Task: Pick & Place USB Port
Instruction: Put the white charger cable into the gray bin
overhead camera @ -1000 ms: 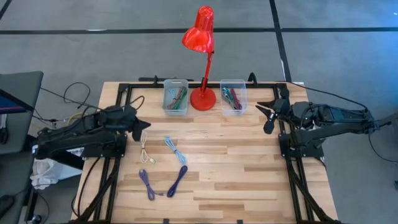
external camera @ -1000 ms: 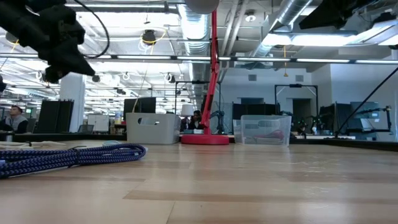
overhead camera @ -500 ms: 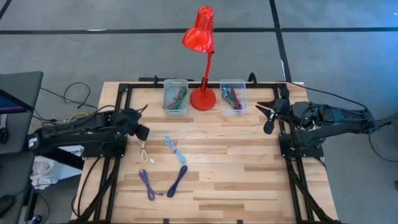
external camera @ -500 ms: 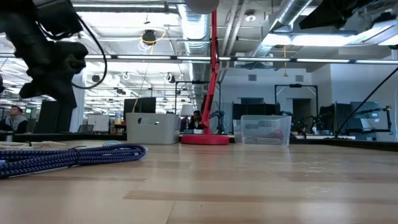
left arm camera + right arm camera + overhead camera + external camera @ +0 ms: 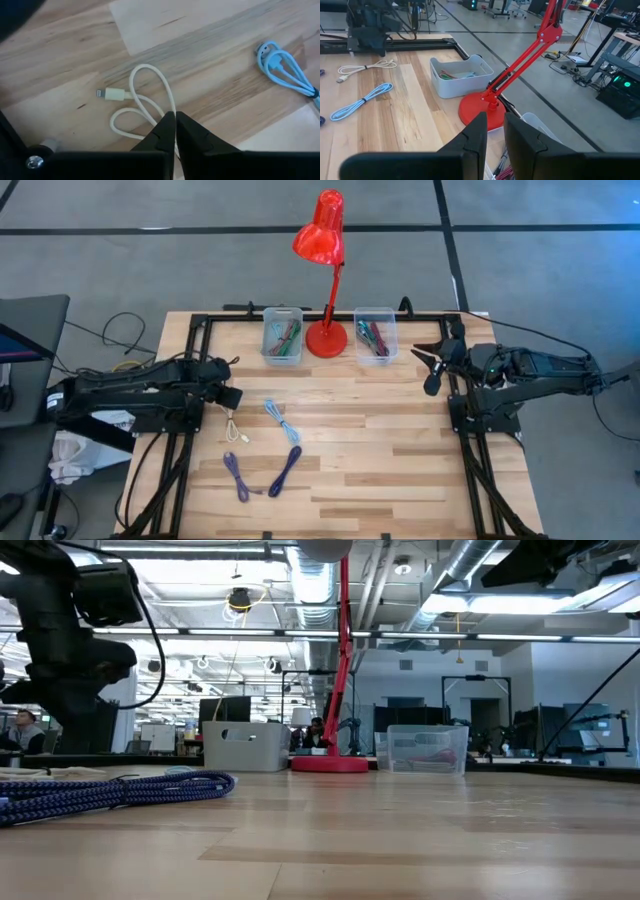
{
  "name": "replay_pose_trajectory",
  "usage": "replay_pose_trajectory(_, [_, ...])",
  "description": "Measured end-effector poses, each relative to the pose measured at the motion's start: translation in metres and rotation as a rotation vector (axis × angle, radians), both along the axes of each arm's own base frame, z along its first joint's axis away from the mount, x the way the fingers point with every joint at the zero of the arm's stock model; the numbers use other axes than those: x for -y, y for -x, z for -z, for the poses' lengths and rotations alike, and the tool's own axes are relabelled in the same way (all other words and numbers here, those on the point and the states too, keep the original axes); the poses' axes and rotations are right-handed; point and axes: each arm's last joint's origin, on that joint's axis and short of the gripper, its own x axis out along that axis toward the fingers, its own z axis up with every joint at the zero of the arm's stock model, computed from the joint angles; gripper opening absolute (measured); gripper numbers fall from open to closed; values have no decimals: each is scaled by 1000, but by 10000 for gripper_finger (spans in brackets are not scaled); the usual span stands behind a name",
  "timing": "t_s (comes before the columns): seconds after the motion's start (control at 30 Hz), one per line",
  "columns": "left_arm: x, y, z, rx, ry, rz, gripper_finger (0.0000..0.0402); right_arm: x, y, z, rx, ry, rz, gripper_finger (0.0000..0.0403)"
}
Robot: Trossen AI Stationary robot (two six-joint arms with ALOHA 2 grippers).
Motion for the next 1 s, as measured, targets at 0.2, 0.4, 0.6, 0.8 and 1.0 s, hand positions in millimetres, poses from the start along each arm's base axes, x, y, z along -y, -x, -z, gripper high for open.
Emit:
replay_pose_trajectory(0.2, [-1,-2,2,-22,7,0,47,0,0,0,0,0,0,58])
replay_pose_trajectory(0.4, [-1,-5,5,-52,25,-17,84,0,1,2,-19,1,0,58])
replay_pose_trajectory(0.6, [-3,-11,10,-99,50,-41,98,0,1,3,-29,2,0,58])
replay_pose_trajectory(0.8, [-5,-16,16,-158,78,-65,96,0,1,3,-29,2,0,58])
replay_pose_trajectory(1.0, [-6,-20,21,-204,90,-66,96,0,1,3,-30,2,0,58])
